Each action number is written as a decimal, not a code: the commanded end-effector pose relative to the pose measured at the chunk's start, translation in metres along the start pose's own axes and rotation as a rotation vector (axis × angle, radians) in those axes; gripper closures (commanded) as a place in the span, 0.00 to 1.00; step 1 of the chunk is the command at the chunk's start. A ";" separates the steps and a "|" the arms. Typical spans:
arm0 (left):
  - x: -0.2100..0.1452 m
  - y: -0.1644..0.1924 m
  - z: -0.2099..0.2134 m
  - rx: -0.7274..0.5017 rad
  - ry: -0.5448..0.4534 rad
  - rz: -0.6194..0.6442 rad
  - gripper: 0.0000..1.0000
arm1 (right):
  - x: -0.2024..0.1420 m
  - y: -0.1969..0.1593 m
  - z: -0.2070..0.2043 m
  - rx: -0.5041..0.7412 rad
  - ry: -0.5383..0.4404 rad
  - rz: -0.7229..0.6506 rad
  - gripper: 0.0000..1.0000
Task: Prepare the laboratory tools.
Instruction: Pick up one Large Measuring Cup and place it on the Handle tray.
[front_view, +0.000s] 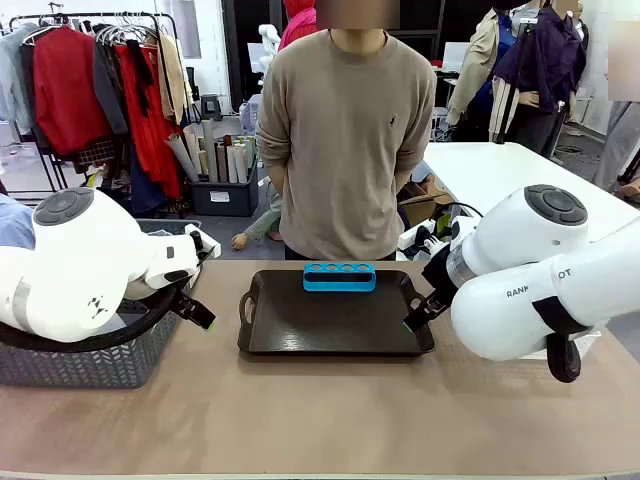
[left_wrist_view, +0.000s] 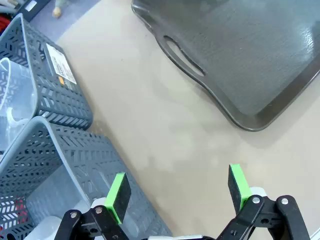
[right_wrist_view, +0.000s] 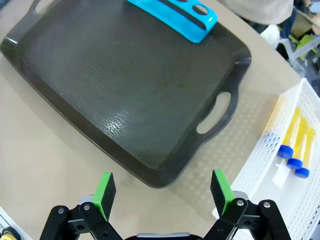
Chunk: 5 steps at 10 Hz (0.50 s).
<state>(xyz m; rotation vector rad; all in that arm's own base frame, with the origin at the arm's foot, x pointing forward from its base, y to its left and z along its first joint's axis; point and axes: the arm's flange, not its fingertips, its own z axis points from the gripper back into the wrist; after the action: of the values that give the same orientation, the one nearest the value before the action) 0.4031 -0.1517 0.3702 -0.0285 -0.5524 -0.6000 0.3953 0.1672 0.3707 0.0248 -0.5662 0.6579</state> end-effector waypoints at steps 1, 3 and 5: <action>0.000 0.000 0.000 0.000 0.000 0.000 0.00 | 0.000 0.000 0.000 0.000 -0.001 0.000 0.00; 0.000 0.000 0.000 0.000 0.000 0.000 0.00 | 0.000 0.000 0.000 0.000 -0.001 0.000 0.00; 0.000 0.000 0.000 0.000 0.000 0.000 0.00 | 0.000 0.000 0.000 0.000 -0.001 0.000 0.00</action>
<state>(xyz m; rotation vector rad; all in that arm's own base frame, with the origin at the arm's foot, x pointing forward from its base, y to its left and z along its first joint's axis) 0.4031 -0.1517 0.3702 -0.0285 -0.5524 -0.6000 0.3953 0.1672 0.3706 0.0245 -0.5662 0.6584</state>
